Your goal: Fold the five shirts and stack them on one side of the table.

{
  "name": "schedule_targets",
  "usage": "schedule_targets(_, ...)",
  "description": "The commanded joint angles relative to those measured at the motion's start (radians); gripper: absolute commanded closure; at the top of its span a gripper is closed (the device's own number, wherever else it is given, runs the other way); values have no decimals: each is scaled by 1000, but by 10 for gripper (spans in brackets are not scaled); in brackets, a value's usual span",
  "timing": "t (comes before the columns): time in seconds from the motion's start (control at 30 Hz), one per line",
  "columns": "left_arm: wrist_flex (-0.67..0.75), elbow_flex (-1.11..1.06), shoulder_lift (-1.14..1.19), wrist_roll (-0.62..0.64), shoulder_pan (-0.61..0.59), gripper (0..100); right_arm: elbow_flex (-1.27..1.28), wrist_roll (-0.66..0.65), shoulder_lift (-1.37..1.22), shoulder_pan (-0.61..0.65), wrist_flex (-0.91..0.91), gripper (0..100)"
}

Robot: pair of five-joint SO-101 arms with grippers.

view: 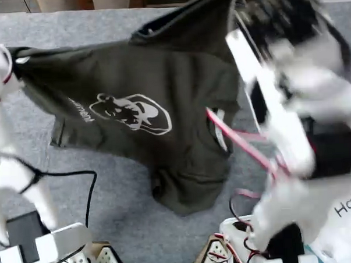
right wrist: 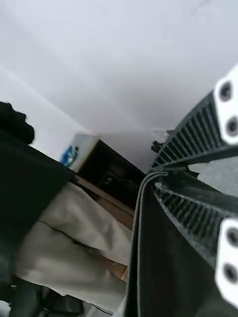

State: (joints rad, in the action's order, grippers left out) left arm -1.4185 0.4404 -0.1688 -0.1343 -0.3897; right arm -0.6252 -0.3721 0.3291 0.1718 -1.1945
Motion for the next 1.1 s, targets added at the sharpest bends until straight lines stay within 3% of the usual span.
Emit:
schedule_targets(0.0,319,-206,48,3,-5,980,252,9,-41,12,301,993)
schedule_targets(0.1,565,-315,119,21,-5,980,361,9,-116,10,477,993)
schedule_targets(0.23,862,-350,240,138,-3,980,372,9,-260,4,638,993)
schedule_targets(0.37,1154,-338,398,236,29,980,297,9,-420,-21,783,994)
schedule_targets(0.47,1320,-305,519,242,74,980,182,8,-552,-50,830,994)
schedule_targets(0.6,1364,-213,651,242,138,980,21,5,-708,-99,816,994)
schedule_targets(0.83,1361,-68,797,242,186,980,-245,3,-865,-213,641,994)
schedule_targets(1.07,1361,87,892,242,183,980,-352,-34,-980,-188,640,995)
